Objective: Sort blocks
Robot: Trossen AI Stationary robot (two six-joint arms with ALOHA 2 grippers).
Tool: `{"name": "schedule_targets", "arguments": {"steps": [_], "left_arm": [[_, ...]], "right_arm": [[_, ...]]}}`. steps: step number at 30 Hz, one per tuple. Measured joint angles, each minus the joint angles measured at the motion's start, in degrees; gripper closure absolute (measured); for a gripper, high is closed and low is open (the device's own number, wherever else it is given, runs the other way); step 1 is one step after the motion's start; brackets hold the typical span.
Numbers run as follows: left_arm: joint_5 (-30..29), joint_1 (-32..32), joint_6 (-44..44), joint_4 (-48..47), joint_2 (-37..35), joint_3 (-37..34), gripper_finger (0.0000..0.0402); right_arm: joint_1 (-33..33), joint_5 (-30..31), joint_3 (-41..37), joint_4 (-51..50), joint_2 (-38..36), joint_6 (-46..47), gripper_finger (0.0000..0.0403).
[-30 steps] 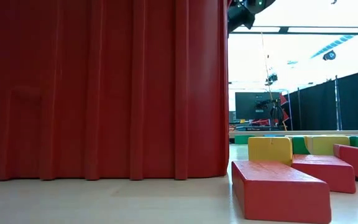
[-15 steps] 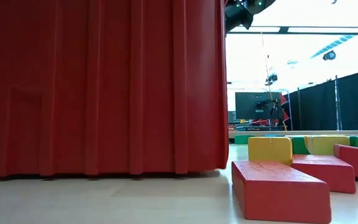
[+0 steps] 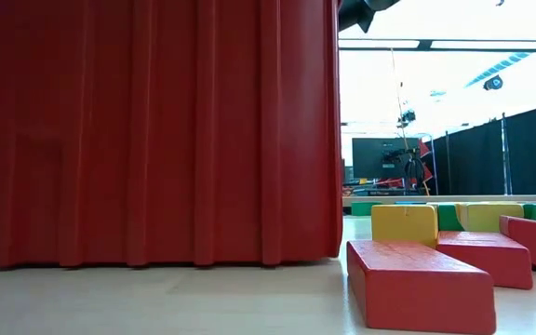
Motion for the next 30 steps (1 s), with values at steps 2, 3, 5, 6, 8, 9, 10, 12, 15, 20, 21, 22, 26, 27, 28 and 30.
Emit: {"name": "schedule_targets", "arguments": {"steps": [2,3,5,6,8,9,10,12,15,20,21,22,26,27,28,30], "left_arm": [[1.9,0.0,2.0,-0.3,0.0,0.0,0.0402],[3.2,0.0,2.8,-0.6,0.0,0.0,0.0402],[5.2,0.0,3.8,-1.4,0.0,0.0,0.0400],[5.9,0.0,4.1,-1.9,0.0,0.0,0.0397],[6.1,0.0,4.4,-2.6,0.0,0.0,0.0383],[6.2,0.0,4.5,-3.3,0.0,0.0,0.0372],[6.2,0.0,4.6,-3.9,0.0,0.0,0.0358],[6.3,0.0,5.5,-5.0,0.0,0.0,0.0324],[8.4,0.0,7.4,-6.6,0.0,0.0,0.0261],[10.3,0.0,9.3,-7.0,0.0,0.0,0.0162],[10.3,0.0,9.4,-7.0,0.0,0.0,0.0147],[10.3,0.0,9.6,-7.0,0.1,0.0,0.0135],[10.1,0.0,9.8,-6.9,0.4,0.0,0.0113],[10.1,0.0,9.9,-6.9,0.5,0.0,0.0114],[10.0,0.0,10.0,-6.9,0.6,0.0,0.0115],[10.0,0.0,10.4,-6.9,0.9,0.0,0.0122]], "right_arm": [[0.0,0.0,0.2,0.0,0.0,0.6,0.0403],[-0.1,0.0,0.3,0.0,0.0,0.9,0.0403],[-0.1,0.0,0.3,0.0,0.0,1.4,0.0403],[-0.1,0.0,0.3,0.0,0.0,1.7,0.0403],[-0.1,0.0,0.3,0.0,0.0,2.4,0.0399],[-0.1,0.0,0.3,0.0,0.0,2.4,0.0394],[-0.1,0.0,0.3,0.0,0.0,2.4,0.0388],[-0.1,0.0,0.3,0.0,0.0,2.4,0.0371],[-0.1,0.0,0.3,0.0,0.0,2.9,0.0338],[-0.1,0.0,0.3,0.0,0.0,3.3,0.0285],[-0.1,0.0,0.3,0.0,0.0,3.3,0.0276],[-0.1,0.0,0.3,0.0,0.0,3.4,0.0268],[-0.1,0.0,0.3,0.0,0.0,3.4,0.0247],[-0.1,0.0,0.3,0.0,0.0,3.4,0.0243],[-0.1,0.0,0.3,0.0,0.0,3.4,0.0241],[-0.1,0.0,0.3,0.0,0.0,3.4,0.0239]]}}
